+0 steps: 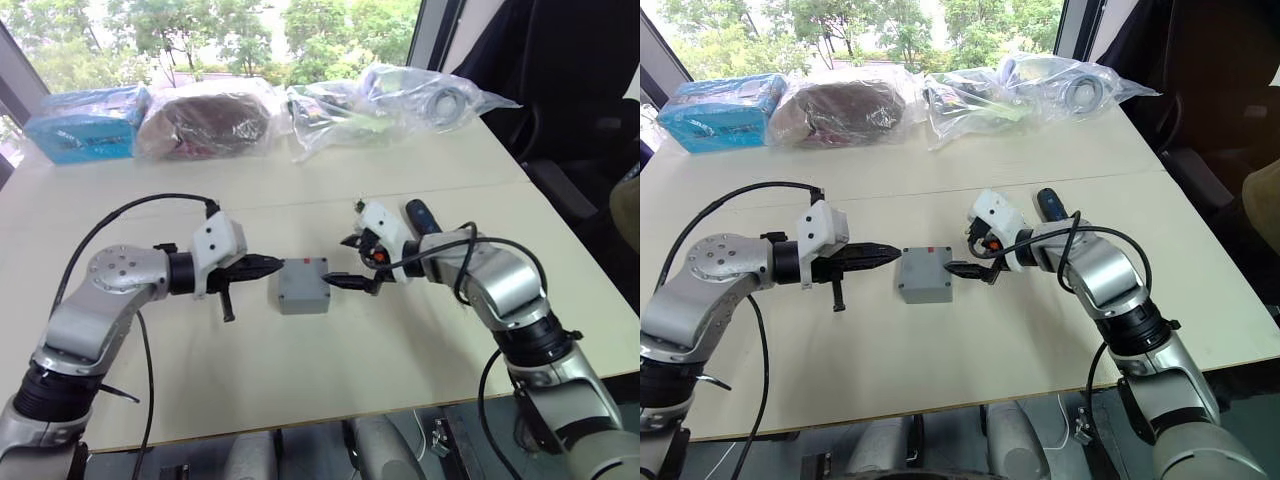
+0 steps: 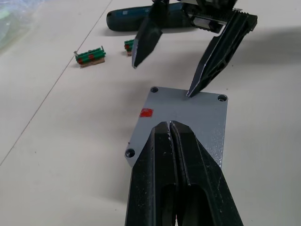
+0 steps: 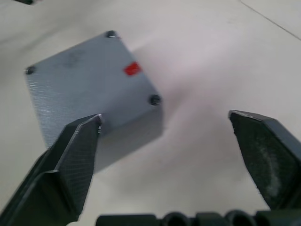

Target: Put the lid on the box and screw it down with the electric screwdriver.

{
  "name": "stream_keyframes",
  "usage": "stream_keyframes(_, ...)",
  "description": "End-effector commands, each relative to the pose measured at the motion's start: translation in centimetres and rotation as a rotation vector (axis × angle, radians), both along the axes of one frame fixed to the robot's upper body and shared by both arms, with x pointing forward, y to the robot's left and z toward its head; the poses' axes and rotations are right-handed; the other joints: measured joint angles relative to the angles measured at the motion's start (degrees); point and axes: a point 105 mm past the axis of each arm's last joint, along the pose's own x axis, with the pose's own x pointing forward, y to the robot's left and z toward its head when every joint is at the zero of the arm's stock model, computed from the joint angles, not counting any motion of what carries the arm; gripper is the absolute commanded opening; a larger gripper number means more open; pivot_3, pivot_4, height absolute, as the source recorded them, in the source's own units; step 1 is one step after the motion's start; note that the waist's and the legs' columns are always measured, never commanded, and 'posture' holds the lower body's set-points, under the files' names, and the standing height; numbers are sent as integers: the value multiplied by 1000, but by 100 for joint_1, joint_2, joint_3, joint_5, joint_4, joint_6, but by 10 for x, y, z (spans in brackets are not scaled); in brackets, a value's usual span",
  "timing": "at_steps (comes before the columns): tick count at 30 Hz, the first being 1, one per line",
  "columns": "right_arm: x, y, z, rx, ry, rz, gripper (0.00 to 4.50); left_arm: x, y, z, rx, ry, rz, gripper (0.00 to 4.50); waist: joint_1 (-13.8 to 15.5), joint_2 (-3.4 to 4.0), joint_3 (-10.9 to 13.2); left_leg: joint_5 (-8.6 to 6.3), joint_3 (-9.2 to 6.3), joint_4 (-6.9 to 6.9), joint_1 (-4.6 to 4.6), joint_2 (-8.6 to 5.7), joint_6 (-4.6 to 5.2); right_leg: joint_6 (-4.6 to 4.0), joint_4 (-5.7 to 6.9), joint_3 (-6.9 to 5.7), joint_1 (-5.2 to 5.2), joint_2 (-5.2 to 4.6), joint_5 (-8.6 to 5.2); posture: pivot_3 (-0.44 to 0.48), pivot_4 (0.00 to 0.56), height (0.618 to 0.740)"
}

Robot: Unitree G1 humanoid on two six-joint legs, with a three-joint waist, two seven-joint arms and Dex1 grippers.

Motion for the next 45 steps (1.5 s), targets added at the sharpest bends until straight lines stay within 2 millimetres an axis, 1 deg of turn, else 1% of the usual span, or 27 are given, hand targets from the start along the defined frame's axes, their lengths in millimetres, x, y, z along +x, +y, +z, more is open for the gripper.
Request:
stream_keyframes(1,8,-23,57,10,-118,-72,4460,-5,-10,13,-28,-45,-50,0,0,1,1,0,0,0,0,0,0,0,0,0,0,0,0,0,150,740)
stream_keyframes(2,10,-29,61,-4,-115,-95,4460,-5,-11,13,-33,-48,-54,0,0,1,1,0,0,0,-1,0,0,0,0,0,-1,-1,0,0,150,740)
stream_keyframes(4,13,-62,57,-147,-31,-204,4460,-6,-16,19,-56,-60,-70,0,46,1,1,0,-1,1,-2,0,0,0,0,-1,-1,0,0,0,150,740)
stream_keyframes(6,23,-94,54,-247,30,-352,4460,-7,-19,22,-74,-70,-83,0,107,1,1,0,1,2,-2,0,0,-1,-3,-1,-2,-1,-1,0,150,740)
stream_keyframes(8,29,-113,51,-303,56,-434,4460,-7,-22,23,-78,-76,-90,0,134,0,0,0,8,2,-2,0,0,-20,-9,2,-3,-3,-11,0,150,740)
stream_keyframes(11,35,-133,42,-360,138,-508,4460,-6,-26,23,-88,-85,-98,0,124,0,1,0,15,2,-3,0,0,-20,-14,6,-5,-3,-12,0,150,740)
stream_keyframes(15,38,-144,28,-376,247,-563,4460,-6,-29,23,-97,-92,-102,0,127,1,2,0,16,1,-3,1,0,-7,-10,8,-9,-1,-4,0,150,740)
stream_keyframes(18,44,-155,12,-400,331,-611,4460,-6,-31,23,-105,-97,-100,0,129,0,1,0,17,2,-5,0,0,-1,-12,8,-9,-2,-1,0,150,740)
stream_keyframes(22,49,-158,-2,-437,385,-611,4460,-8,-31,22,-106,-101,-94,0,129,1,1,0,17,3,-4,0,0,-1,-12,9,-9,-2,-1,0,150,740)
stream_keyframes(27,49,-154,-16,-446,465,-595,4460,-8,-29,22,-109,-106,-73,0,127,1,2,0,17,3,-5,0,0,-1,-9,9,-9,-2,0,0,150,740)
stream_keyframes(30,52,-152,-16,-436,481,-600,3843,-7,-25,21,-88,-113,-58,0,129,1,1,0,15,3,-4,0,0,-1,-8,8,-7,-2,0,0,150,740)
stream_keyframes(31,52,-151,-15,-431,483,-599,3448,-7,-24,21,-86,-113,-56,0,129,1,1,0,14,3,-4,0,0,-1,-7,8,-7,-1,0,0,150,740)
stream_keyframes(32,53,-150,-14,-428,484,-596,3179,-7,-23,21,-86,-112,-55,0,126,1,1,0,14,3,-4,0,0,-1,-6,8,-8,-1,0,0,150,740)
stream_keyframes(33,54,-149,-12,-422,482,-596,2752,-7,-23,22,-85,-109,-57,0,126,1,1,0,14,3,-4,0,0,-1,-6,8,-8,-1,0,0,150,740)
stream_keyframes(34,55,-148,-9,-415,476,-596,2552,-8,-22,21,-83,-104,-60,0,125,1,1,0,14,3,-4,0,0,-1,-6,8,-8,-1,0,0,150,740)
stream_keyframes(35,58,-147,-2,-401,453,-600,2218,-8,-21,21,-79,-100,-62,0,123,1,1,0,14,3,-4,0,0,-1,-6,8,-8,-1,0,0,150,740)
stream_keyframes(36,60,-146,8,-375,433,-610,2003,-8,-20,20,-77,-93,-64,0,122,1,2,0,14,3,-4,0,0,-1,-5,8,-8,0,0,0,150,740)
stream_keyframes(37,61,-146,14,-357,420,-617,1897,-8,-19,20,-76,-88,-64,0,121,5,4,0,14,3,-4,0,0,-1,-5,8,-9,0,0,0,150,740)
stream_keyframes(38,63,-143,25,-346,376,-605,1897,-8,-18,18,-69,-84,-65,0,123,7,5,0,15,3,-5,0,0,-1,-4,8,-11,-1,0,0,150,740)
stream_keyframes(40,61,-133,47,-297,299,-570,1894,-7,-16,13,-59,-70,-65,0,127,12,8,0,15,3,-6,0,0,-1,-2,8,-13,-1,0,0,150,740)
stream_keyframes(43,57,-103,84,-159,117,-443,1893,-4,-13,7,-56,-50,-68,0,120,26,17,0,15,3,-13,0,0,-1,-1,8,-22,-1,0,0,150,740)
stream_keyframes(44,54,-87,98,-68,50,-383,1893,-3,-13,5,-54,-42,-70,0,119,26,17,0,15,1,-12,0,0,0,0,8,-23,-1,0,0,150,740)
stream_keyframes(45,50,-79,107,-5,11,-350,1893,-3,-13,3,-52,-37,-73,0,116,26,17,0,14,-2,-12,1,0,0,1,8,-24,1,0,0,150,740)
